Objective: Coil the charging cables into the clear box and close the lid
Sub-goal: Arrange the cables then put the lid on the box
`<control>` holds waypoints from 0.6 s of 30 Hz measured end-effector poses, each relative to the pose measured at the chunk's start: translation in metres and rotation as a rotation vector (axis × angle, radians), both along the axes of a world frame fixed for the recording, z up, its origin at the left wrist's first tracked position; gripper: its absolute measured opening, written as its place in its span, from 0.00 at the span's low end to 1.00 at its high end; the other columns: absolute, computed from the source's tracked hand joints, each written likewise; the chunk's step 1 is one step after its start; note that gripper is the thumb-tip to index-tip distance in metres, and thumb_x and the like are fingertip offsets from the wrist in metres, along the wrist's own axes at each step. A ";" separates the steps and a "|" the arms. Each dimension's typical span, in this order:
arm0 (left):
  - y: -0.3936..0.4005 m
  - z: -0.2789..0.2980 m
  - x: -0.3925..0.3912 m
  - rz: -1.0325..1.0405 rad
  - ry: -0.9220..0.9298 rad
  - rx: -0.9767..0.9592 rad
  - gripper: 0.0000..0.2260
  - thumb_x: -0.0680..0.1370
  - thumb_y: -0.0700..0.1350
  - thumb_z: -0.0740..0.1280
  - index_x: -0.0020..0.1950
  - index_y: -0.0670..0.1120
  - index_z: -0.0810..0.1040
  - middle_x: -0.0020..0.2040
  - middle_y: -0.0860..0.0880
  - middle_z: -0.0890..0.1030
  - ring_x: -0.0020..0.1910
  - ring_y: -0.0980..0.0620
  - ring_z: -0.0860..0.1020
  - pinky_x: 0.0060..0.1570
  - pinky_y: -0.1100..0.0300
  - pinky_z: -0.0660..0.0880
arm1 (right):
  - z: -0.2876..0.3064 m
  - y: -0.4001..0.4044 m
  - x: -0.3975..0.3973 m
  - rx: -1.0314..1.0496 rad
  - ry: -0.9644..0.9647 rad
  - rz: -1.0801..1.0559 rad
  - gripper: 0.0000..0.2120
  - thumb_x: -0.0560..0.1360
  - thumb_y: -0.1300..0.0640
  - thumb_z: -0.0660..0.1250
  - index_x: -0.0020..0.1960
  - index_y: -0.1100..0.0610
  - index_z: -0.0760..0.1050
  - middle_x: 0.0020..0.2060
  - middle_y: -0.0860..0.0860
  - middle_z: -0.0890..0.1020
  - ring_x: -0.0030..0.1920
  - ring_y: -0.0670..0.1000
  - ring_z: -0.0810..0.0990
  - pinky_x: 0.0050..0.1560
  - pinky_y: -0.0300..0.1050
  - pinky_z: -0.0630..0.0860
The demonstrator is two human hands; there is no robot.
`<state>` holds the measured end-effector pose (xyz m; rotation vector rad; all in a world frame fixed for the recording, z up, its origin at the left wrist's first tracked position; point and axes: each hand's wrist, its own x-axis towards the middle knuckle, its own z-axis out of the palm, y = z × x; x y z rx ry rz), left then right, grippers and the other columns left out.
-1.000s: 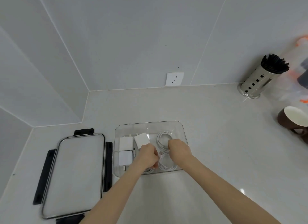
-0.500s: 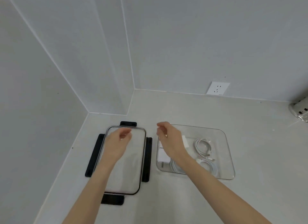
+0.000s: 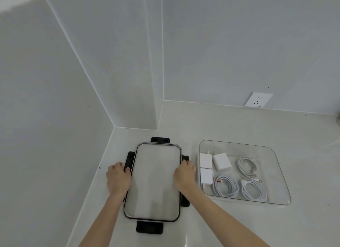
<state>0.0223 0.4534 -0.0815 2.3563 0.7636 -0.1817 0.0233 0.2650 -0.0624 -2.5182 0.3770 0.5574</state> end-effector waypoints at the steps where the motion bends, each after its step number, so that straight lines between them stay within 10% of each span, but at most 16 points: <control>1: 0.001 0.000 0.002 0.006 0.002 0.007 0.17 0.77 0.40 0.61 0.64 0.35 0.71 0.61 0.33 0.72 0.62 0.36 0.69 0.60 0.48 0.66 | 0.000 0.001 0.001 -0.007 -0.002 -0.010 0.15 0.75 0.66 0.54 0.61 0.65 0.65 0.63 0.60 0.68 0.65 0.59 0.64 0.64 0.44 0.58; 18: -0.001 0.015 0.018 0.000 -0.099 -0.206 0.09 0.79 0.37 0.55 0.51 0.34 0.72 0.42 0.36 0.81 0.48 0.39 0.78 0.38 0.57 0.67 | 0.023 0.000 0.013 -0.023 0.010 0.080 0.15 0.75 0.66 0.53 0.61 0.68 0.66 0.62 0.63 0.70 0.64 0.61 0.66 0.66 0.48 0.61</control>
